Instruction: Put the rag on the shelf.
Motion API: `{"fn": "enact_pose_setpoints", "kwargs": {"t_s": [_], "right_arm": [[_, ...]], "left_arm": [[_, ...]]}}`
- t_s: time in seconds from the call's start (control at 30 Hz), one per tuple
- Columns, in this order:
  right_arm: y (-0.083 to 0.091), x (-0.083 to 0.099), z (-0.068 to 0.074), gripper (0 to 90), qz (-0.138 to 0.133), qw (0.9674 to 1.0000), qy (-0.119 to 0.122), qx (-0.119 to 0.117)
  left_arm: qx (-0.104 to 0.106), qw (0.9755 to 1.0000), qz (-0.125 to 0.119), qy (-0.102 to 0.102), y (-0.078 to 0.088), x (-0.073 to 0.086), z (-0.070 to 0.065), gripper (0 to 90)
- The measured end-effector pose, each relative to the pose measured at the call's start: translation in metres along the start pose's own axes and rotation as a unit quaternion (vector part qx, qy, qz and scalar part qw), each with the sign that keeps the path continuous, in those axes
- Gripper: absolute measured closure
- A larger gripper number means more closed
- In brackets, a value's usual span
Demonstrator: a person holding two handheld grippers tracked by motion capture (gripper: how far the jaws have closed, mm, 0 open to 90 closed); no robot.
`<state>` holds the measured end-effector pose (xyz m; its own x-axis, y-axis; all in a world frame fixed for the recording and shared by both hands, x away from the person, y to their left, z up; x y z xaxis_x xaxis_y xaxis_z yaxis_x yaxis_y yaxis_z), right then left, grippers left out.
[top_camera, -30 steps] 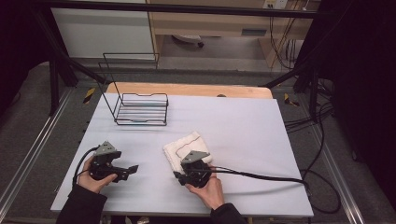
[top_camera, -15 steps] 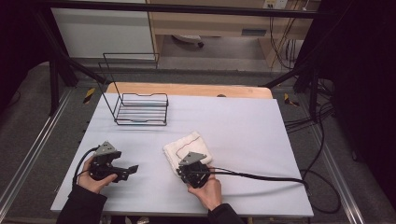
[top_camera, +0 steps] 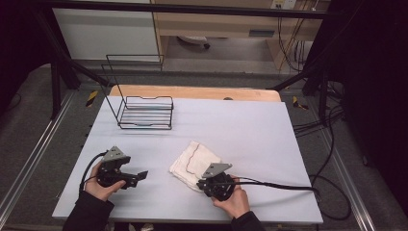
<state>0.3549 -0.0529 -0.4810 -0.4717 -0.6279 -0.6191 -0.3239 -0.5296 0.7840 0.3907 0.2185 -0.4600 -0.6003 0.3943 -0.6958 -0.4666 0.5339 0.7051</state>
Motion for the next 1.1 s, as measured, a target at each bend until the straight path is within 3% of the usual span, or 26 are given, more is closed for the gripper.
{"fn": "enact_pose_setpoints", "kwargs": {"t_s": [0.1, 0.17, 0.23, 0.27, 0.3, 0.33, 0.4, 0.47, 0.5, 0.67, 0.8, 0.87, 1.1], "right_arm": [[0.004, 0.000, -0.002, 74.0, -0.011, 0.9999, -0.005, -0.012], [0.013, -0.003, -0.006, 62.4, -0.031, 0.9995, -0.007, -0.001], [0.016, -0.003, -0.008, 58.3, -0.036, 0.9993, -0.011, 0.001], [0.026, -0.001, -0.017, 49.4, -0.051, 0.9984, -0.024, 0.010], [0.029, 0.001, -0.021, 43.8, -0.054, 0.9979, -0.030, 0.017], [0.029, 0.001, -0.021, 43.8, -0.054, 0.9979, -0.030, 0.017], [0.041, 0.009, -0.039, 31.6, -0.066, 0.9953, -0.051, 0.049], [0.044, 0.012, -0.045, 28.8, -0.067, 0.9943, -0.059, 0.058], [0.048, 0.020, -0.055, 21.5, -0.067, 0.9925, -0.073, 0.072], [0.050, 0.034, -0.069, 15.5, -0.061, 0.9893, -0.106, 0.080], [0.047, 0.041, -0.075, 12.9, -0.055, 0.9879, -0.123, 0.078], [0.046, 0.041, -0.076, 12.0, -0.052, 0.9881, -0.121, 0.079], [0.042, 0.043, -0.073, 11.0, -0.043, 0.9888, -0.124, 0.072]], "left_arm": [[0.012, 0.9999, 0.003, -0.003, -0.012, -0.012, -0.015, 9.4], [0.019, 0.9998, 0.006, -0.006, -0.020, -0.019, -0.024, 13.3], [0.019, 0.9997, 0.009, -0.008, -0.030, -0.025, -0.031, 15.7], [0.024, 0.9995, 0.015, -0.012, -0.040, -0.030, -0.038, 18.7], [0.024, 0.9995, 0.015, -0.012, -0.040, -0.030, -0.038, 20.5], [0.025, 0.9993, 0.023, -0.015, -0.047, -0.032, -0.041, 20.5], [0.026, 0.9985, 0.040, -0.026, -0.059, -0.034, -0.047, 25.3], [0.026, 0.9979, 0.053, -0.027, -0.070, -0.036, -0.052, 27.6], [0.025, 0.9976, 0.059, -0.028, -0.074, -0.036, -0.054, 33.3], [0.017, 0.9974, 0.063, -0.030, -0.086, -0.037, -0.056, 41.2], [0.032, 0.9973, 0.063, -0.020, -0.087, -0.035, -0.059, 53.0], [0.042, 0.9970, 0.064, -0.013, -0.087, -0.034, -0.059, 57.7], [0.040, 0.9971, 0.065, -0.003, -0.082, -0.032, -0.060, 77.9]]}}
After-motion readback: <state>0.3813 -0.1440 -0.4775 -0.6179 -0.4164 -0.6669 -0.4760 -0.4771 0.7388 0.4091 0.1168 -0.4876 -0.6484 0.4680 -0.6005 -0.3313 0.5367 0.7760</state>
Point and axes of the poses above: each handheld gripper's, and its own axes: y roughly backward along the jaws, x roughly out of its underside, z roughly to its left, the point moved 6 cm from there along -y, roughly forward along the jaws, and after that the axes turned 6 degrees about z, right-handed, at the moved point
